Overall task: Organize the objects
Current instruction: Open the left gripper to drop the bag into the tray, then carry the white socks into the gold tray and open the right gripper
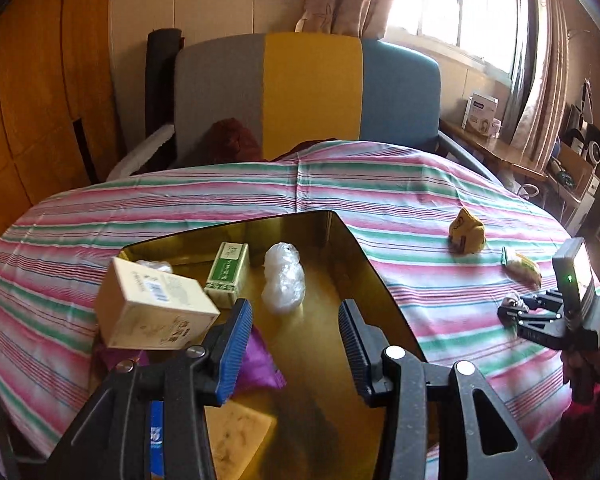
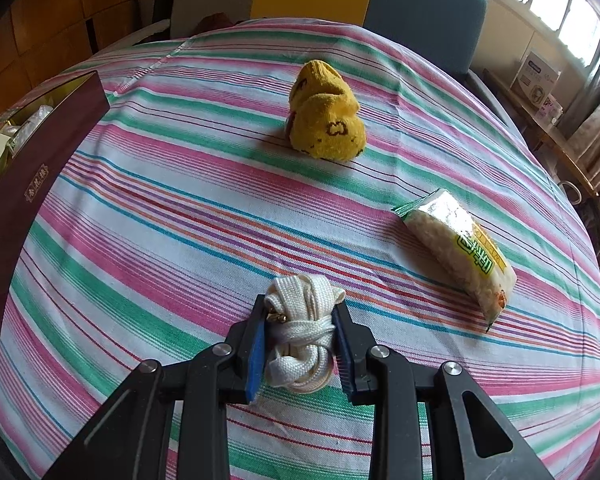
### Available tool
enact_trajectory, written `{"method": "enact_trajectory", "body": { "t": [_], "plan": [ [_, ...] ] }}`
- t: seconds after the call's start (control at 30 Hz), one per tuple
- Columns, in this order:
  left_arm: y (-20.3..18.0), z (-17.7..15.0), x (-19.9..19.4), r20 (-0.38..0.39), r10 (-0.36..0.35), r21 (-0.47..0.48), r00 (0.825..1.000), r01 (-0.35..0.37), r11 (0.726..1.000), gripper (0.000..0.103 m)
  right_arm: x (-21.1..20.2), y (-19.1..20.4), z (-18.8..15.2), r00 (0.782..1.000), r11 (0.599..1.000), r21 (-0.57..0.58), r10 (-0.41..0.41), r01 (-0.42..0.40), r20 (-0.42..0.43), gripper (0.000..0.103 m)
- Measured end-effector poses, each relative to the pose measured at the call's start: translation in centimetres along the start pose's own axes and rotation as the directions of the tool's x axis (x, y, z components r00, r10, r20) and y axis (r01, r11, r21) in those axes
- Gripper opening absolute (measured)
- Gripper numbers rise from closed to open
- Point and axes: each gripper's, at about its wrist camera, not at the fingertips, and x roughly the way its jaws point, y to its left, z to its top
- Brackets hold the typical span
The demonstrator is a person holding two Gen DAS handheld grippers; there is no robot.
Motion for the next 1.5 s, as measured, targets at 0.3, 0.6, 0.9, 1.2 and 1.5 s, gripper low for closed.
{"method": "enact_trajectory", "body": {
  "t": [0.3,0.6,0.9,1.2,1.5],
  "plan": [
    [1.2,-1.3,-0.7,-0.025,-0.006,-0.030,1.000,0.006,1.000,0.046,-0.1,0.2,-0.1,1.000,1.000,0.000,-0.012,0.012,0.008,0.031],
    [2.3,-2.1,-0.8,-0.039,-0.005,-0.053,0.999,0.003,0.999,0.046,-0.1,0.4,-0.2,1.000,1.000,-0.007,-0.022,0.022,0.009,0.031],
    [4.4,-2.5,-1.3,-0.035,-0.004,-0.098,0.999,0.000,0.995,0.046,-1.4,1.3,1.4,0.999,0.997,0.068,-0.038,0.040,-0.031,0.028],
    [8.4,-2.9,-2.3,-0.022,0.044,-0.181,0.999,-0.047,0.982,0.046,-10.1,13.7,6.1,0.946,0.963,-0.103,0.264,-0.248,0.186,0.028],
    [10.8,-3.9,-2.4,-0.038,0.056,-0.229,0.998,-0.063,0.971,0.046,-6.3,26.5,8.0,0.940,0.905,-0.285,0.341,-0.317,0.036,0.029]
  ]
}}
